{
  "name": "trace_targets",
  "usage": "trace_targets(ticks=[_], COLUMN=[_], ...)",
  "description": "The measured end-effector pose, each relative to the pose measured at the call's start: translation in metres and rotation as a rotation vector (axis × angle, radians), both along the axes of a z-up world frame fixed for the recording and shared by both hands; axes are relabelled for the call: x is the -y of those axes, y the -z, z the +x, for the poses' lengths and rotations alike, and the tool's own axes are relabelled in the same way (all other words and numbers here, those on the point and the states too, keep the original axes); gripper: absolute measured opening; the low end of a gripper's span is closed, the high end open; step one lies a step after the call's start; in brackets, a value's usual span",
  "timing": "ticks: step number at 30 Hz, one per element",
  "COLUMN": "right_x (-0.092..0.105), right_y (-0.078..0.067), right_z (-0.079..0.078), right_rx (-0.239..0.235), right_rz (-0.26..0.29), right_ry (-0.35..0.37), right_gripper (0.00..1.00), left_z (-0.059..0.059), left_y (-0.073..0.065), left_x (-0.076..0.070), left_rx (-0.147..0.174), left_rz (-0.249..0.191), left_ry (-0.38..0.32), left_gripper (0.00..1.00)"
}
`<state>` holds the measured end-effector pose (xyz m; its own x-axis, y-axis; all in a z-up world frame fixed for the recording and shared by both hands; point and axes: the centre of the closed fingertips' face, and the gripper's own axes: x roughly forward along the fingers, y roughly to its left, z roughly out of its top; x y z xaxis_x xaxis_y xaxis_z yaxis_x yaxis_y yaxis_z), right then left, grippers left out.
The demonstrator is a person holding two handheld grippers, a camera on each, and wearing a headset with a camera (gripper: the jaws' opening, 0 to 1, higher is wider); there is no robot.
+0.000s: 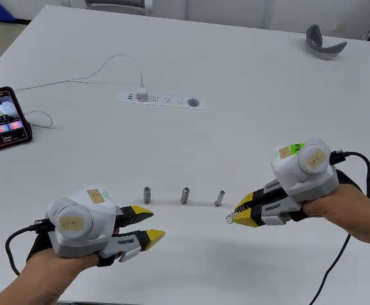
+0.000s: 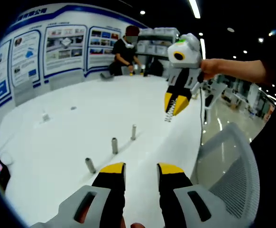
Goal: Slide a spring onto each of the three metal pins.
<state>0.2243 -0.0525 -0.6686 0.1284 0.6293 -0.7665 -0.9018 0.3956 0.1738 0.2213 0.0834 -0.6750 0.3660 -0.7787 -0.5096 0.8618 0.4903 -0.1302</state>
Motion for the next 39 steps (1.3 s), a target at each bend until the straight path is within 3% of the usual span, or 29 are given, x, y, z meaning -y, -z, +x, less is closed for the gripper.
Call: trace_targets(ticks=[14, 26, 39], right_x=[0.005, 0.008, 0.012], right_y=[0.005, 0.014, 0.037], right_z=[0.023, 0.048, 0.062], right_rx=[0.015, 0.032, 0.025], right_rz=[-0.035, -0.085, -0.148], right_ry=[0.014, 0.025, 0.017], right_gripper=[0.12, 0.12, 0.13], left_z=[0.008, 0.013, 0.018], left_y=[-0.002, 0.004, 0.004], left_x=[-0.02, -0.041, -0.058], left_rx=[-0.007, -0.02, -0.028], left_rz=[-0.007, 0.014, 0.012], left_ry=[-0.072, -0.137, -0.187], left_gripper=[0.33, 0.46, 0.51])
